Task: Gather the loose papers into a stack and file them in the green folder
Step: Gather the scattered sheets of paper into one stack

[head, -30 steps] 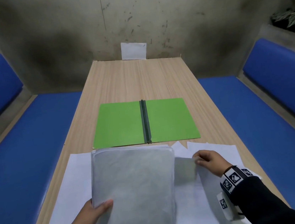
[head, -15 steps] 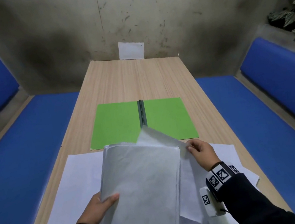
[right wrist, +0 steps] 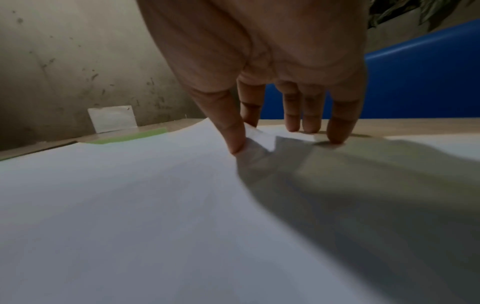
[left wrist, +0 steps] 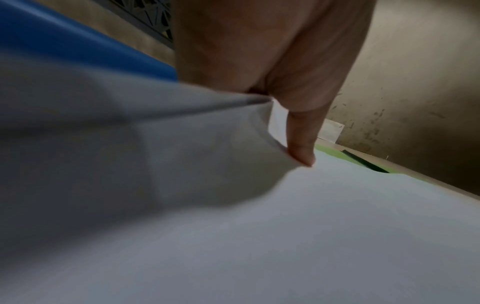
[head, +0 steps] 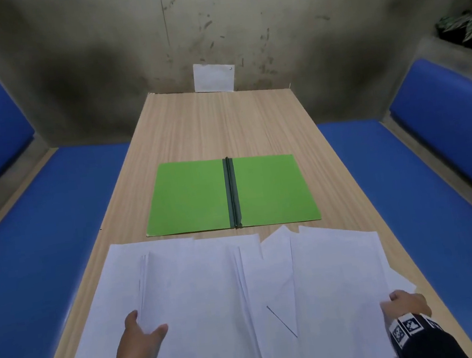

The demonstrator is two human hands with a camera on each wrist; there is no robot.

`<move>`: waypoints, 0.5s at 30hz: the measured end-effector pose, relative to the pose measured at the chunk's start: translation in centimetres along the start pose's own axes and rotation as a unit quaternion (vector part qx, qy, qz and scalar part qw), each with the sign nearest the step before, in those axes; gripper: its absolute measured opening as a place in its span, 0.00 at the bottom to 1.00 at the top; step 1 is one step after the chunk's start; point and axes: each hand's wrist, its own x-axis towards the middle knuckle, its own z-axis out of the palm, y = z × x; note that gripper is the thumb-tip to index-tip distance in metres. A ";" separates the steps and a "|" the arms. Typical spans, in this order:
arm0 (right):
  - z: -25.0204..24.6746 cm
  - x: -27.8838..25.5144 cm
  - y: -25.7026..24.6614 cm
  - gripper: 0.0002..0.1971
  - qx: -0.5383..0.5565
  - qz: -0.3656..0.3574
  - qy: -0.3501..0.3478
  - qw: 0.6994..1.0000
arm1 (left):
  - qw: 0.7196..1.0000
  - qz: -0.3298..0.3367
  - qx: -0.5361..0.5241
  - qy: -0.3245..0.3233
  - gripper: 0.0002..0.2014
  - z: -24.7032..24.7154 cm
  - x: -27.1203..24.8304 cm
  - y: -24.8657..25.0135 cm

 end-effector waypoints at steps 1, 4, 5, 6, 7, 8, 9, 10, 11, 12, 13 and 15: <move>0.0 -0.1 0.1 0.13 -0.005 0.003 0.001 1.000 | 1.000 -0.009 0.003 0.002 0.42 0.0 0.0 0.3; -0.3 -0.4 -0.2 0.08 0.021 0.021 0.007 1.000 | 0.999 -0.033 0.010 0.017 0.42 -0.2 0.3 1.0; -0.6 -0.8 -0.5 0.06 0.044 0.010 -0.002 0.999 | 0.999 -0.040 0.015 0.019 0.43 -0.4 0.3 1.3; -0.9 -1.2 -0.8 0.04 0.053 -0.007 -0.016 0.998 | 0.999 -0.045 0.021 0.022 0.44 -0.5 0.4 1.4; -0.8 -1.2 -1.1 0.05 0.066 -0.024 -0.022 0.997 | 0.998 -0.052 0.028 0.024 0.44 -0.6 0.4 1.6; -0.9 -1.5 -1.3 0.05 0.089 -0.035 -0.021 0.995 | 0.997 -0.059 0.034 0.027 0.45 -0.6 0.4 1.7; -0.8 -2.0 -1.6 0.04 0.112 -0.047 -0.017 0.992 | 0.996 -0.064 0.045 0.029 0.45 -0.6 0.4 1.9; -0.7 -2.5 -1.8 0.06 0.140 -0.057 -0.015 0.988 | 0.996 -0.070 0.054 0.032 0.44 -0.7 0.3 2.1; -0.5 -2.5 -1.9 0.09 0.164 -0.065 -0.019 0.984 | 0.995 -0.075 0.065 0.033 0.44 -0.8 0.3 2.3; -0.4 -2.7 -2.0 0.13 0.184 -0.068 -0.029 0.980 | 0.994 -0.079 0.071 0.032 0.43 -0.9 0.3 2.4; -0.2 -2.8 -2.1 0.16 0.203 -0.063 -0.037 0.977 | 0.993 -0.080 0.079 0.030 0.43 -1.1 0.2 2.6; -0.1 -3.1 -2.5 0.21 0.226 -0.032 -0.041 0.973 | 0.993 -0.078 0.091 0.021 0.42 -1.7 0.1 2.7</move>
